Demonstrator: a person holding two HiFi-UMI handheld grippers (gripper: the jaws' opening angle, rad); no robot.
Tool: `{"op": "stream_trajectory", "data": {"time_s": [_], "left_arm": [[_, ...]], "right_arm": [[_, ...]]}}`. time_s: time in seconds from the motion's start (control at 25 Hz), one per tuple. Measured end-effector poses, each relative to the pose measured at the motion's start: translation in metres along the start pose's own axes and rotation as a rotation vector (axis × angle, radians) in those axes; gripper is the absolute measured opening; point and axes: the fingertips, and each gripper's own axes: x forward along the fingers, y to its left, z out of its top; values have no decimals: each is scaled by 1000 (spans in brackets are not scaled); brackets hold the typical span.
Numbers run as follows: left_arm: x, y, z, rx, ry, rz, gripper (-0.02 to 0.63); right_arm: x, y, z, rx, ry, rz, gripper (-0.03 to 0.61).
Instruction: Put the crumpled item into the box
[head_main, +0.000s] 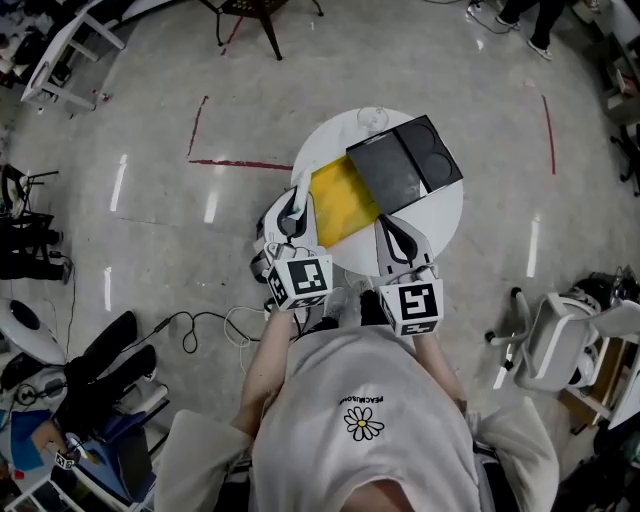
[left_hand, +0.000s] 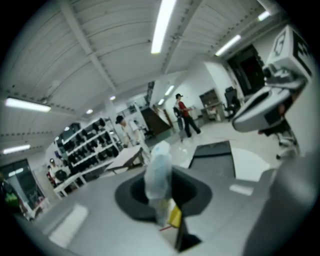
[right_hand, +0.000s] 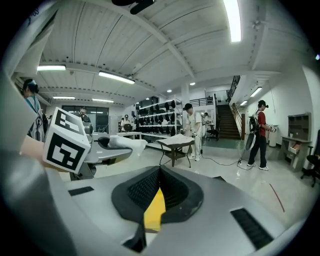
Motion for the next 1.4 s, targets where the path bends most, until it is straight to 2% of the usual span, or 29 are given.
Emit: {"op": "stream_trajectory", "data": {"time_s": [0.24,0.48,0.6,0.72,1.0,1.12,1.28,1.4], "left_arm": [[43,-40,-23,199,116,-94,43],[85,-75,-63,436,243,-186,43],[92,-101,-75,502,274,-228,44],[106,-116,-93,560,304,-284,44],[123,-134,-148,722,391,-411,44],[125,-144,-166,738,438,-453,46],[126,-154,-169,626,462,-507,55],[125,-160,-170,578,476,-554,72]], "right_arm": [[-10,-24,-30,65,60,-55,0],[-19,-58,-63,109,108,-142,0],[-38,-78,-80,137,114,-188,0],[-40,-91,-97,217,118,-225,0],[-36,-89,-117,297,141,-294,0],[-42,-92,-123,313,145,-306,0],[-48,-97,-130,336,148,-315,0],[-50,-99,-133,368,145,-318,0]]}}
